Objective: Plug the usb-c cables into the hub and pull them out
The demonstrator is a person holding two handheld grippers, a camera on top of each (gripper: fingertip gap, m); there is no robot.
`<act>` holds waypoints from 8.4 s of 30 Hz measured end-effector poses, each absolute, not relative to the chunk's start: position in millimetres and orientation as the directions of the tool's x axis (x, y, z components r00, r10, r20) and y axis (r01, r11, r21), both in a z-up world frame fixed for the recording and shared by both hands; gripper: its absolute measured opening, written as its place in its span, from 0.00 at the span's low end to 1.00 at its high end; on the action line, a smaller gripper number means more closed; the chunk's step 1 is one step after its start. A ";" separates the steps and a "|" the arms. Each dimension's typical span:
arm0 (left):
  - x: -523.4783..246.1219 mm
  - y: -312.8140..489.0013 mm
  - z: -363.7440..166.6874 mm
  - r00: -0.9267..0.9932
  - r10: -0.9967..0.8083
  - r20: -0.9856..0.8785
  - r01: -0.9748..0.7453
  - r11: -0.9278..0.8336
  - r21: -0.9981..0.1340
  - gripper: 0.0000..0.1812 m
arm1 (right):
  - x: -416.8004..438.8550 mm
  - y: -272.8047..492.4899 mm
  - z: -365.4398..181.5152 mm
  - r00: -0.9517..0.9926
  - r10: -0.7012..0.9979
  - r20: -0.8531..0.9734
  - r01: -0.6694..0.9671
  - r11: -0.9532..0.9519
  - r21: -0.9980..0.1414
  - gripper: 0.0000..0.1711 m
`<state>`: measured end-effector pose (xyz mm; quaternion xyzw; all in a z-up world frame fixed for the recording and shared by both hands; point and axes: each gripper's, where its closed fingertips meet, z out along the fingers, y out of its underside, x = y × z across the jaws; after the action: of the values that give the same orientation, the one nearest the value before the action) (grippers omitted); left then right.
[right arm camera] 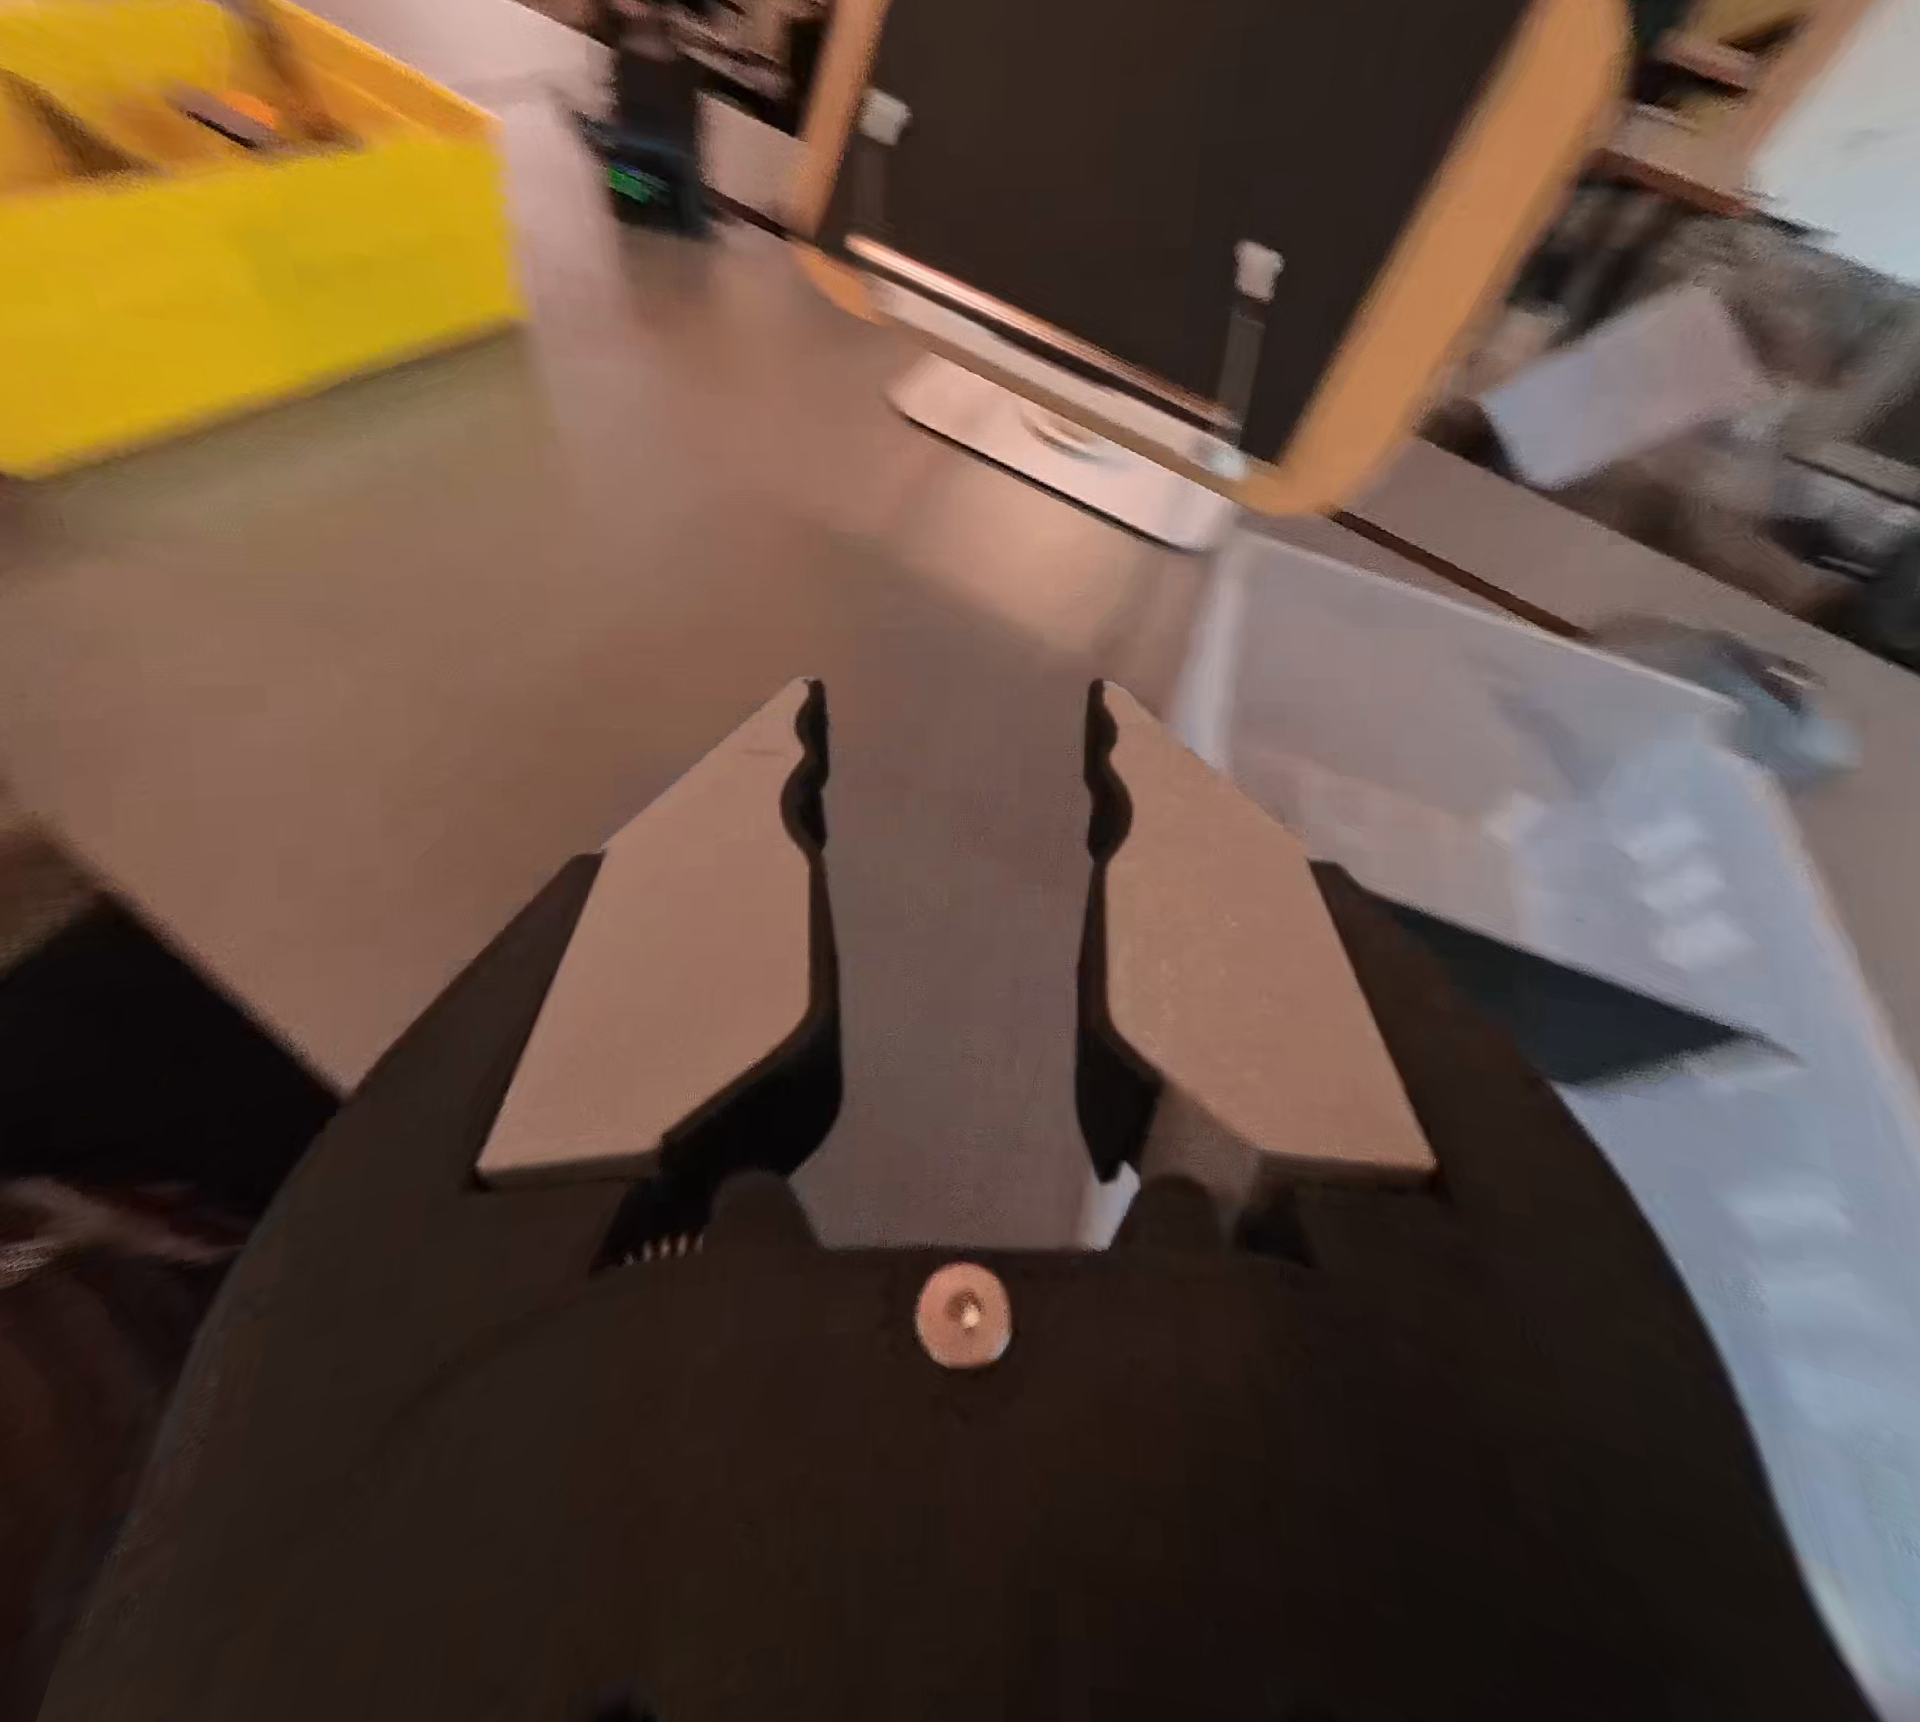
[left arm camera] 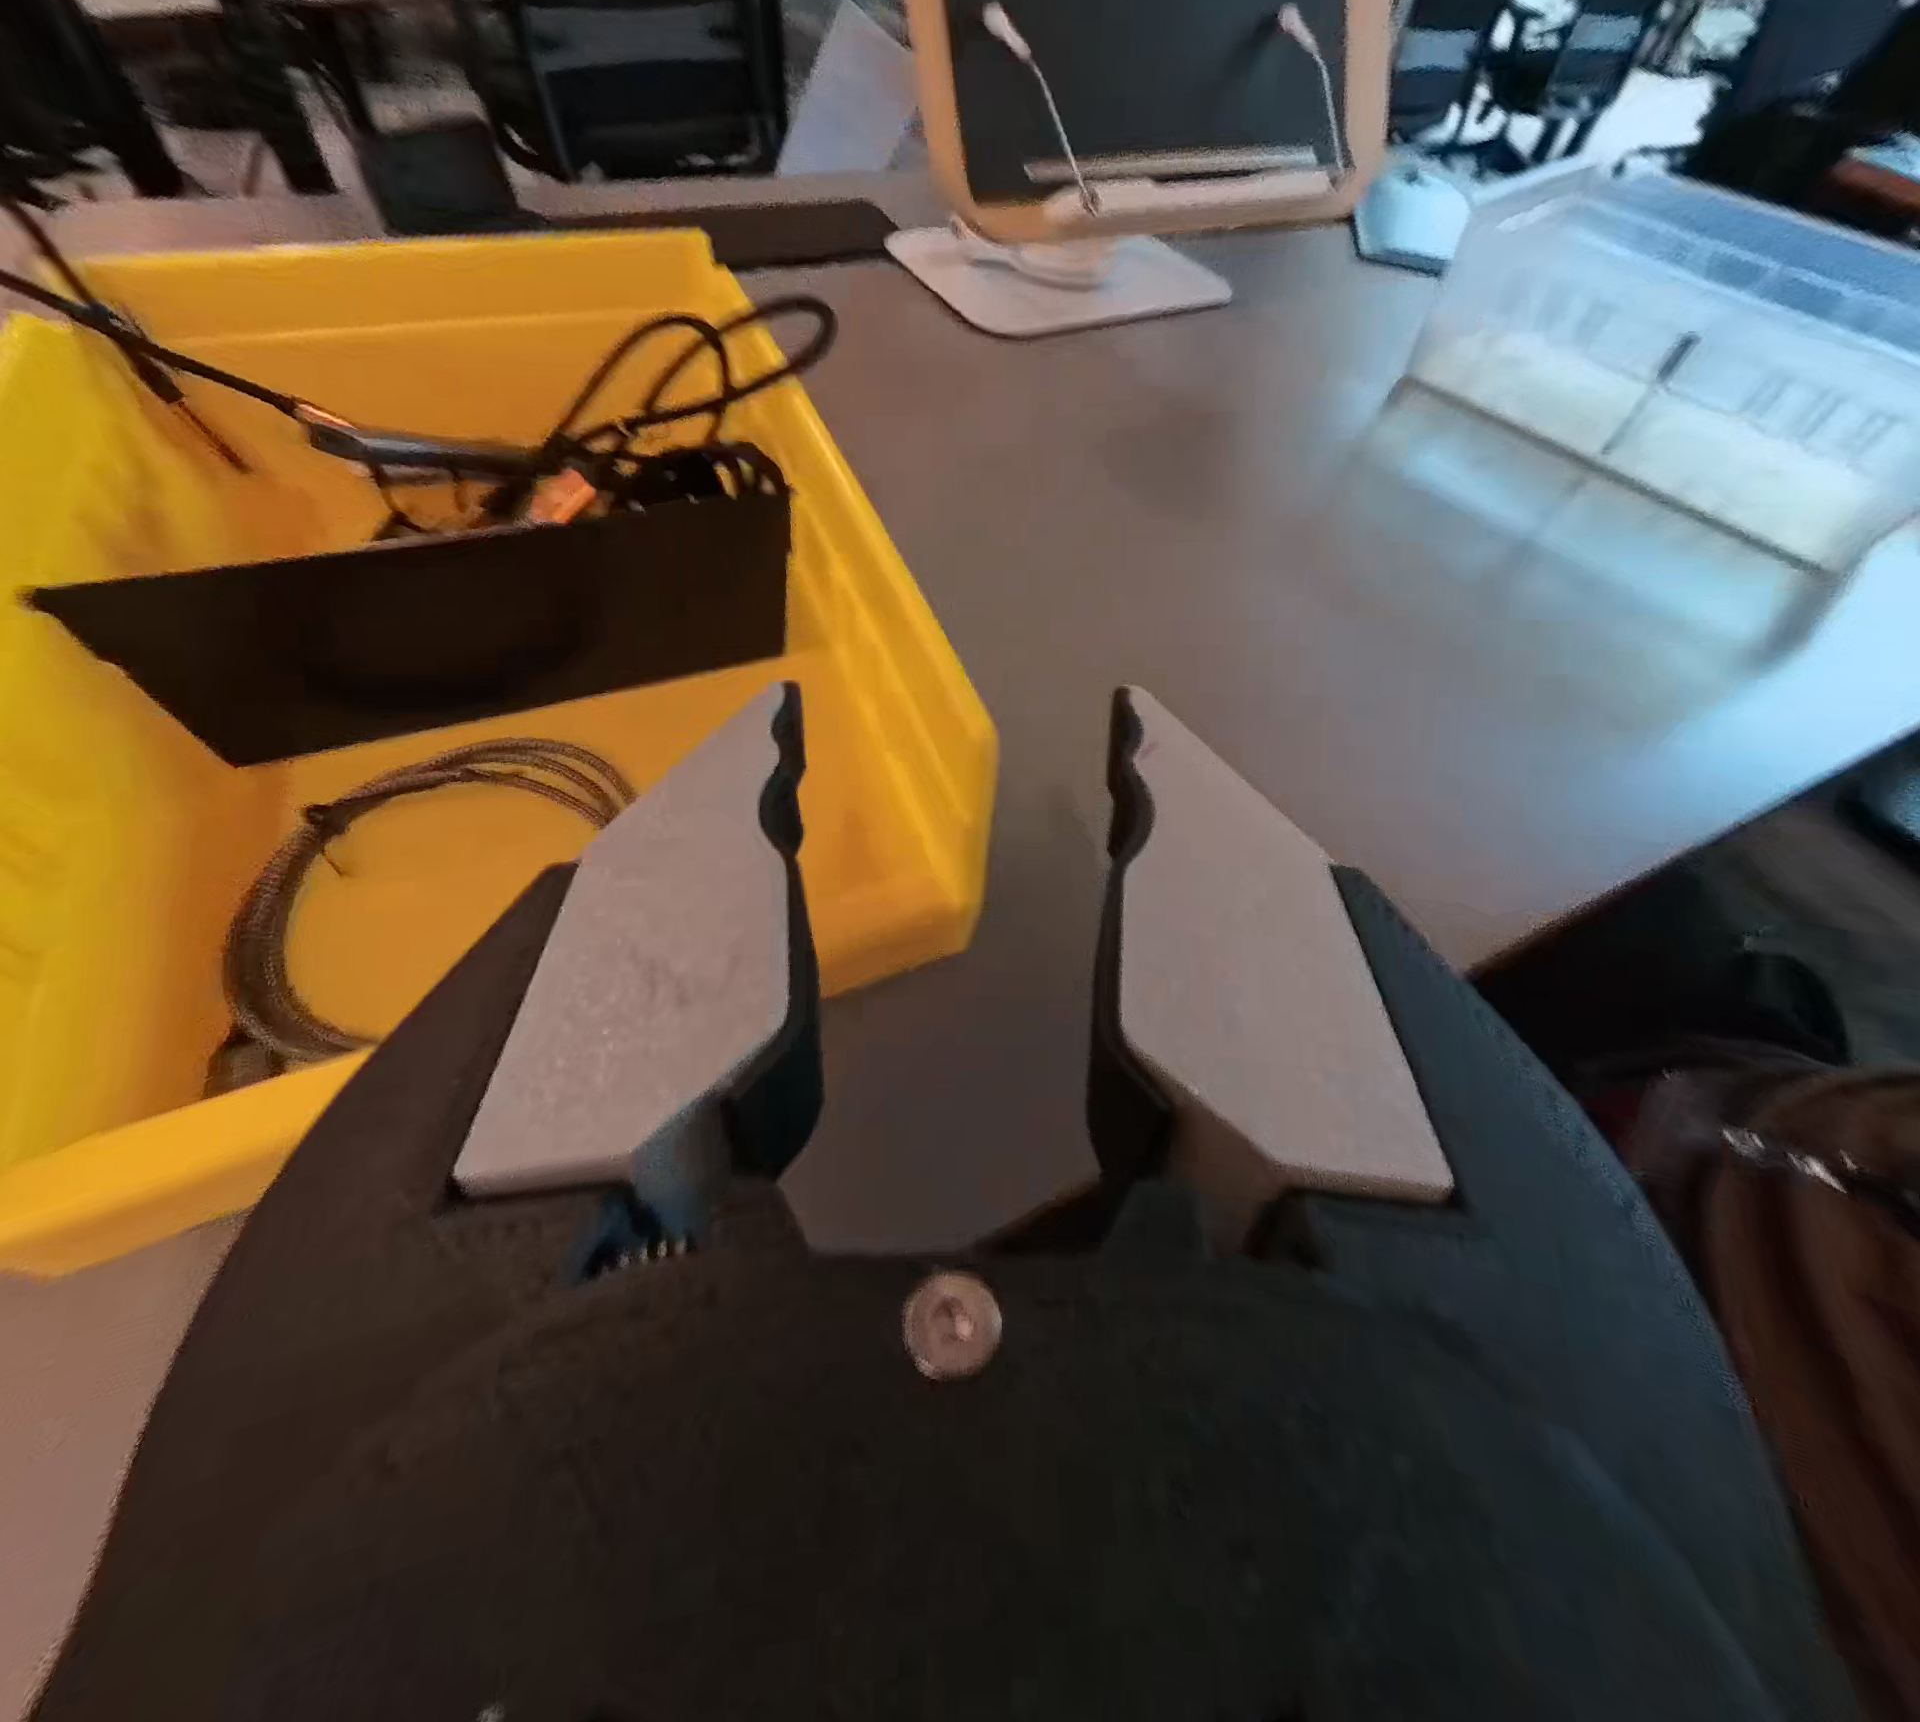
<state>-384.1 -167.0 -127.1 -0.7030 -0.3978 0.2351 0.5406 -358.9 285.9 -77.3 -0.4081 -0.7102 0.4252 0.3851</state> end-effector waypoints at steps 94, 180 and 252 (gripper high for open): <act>-459.1 149.6 -134.3 0.985 0.072 0.158 0.167 -0.151 -0.974 0.02 | -464.9 156.5 -115.3 -0.901 0.433 -0.024 0.100 0.154 -0.983 0.17; -456.5 171.1 -158.8 0.953 0.131 0.274 0.293 -0.162 -0.942 0.05 | -465.2 136.0 -128.3 -0.869 0.229 -0.438 0.427 -0.099 -0.899 0.01; -471.4 162.9 -192.0 0.879 0.206 -0.430 -0.274 -0.522 -0.808 0.03 | -464.4 156.8 -168.4 -0.875 0.418 0.242 -0.016 0.476 -0.879 0.04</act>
<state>-471.4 162.9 -192.0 -0.8371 0.0203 0.2452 0.4886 -464.4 156.8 -168.4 -0.1211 -0.8310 0.4971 0.2183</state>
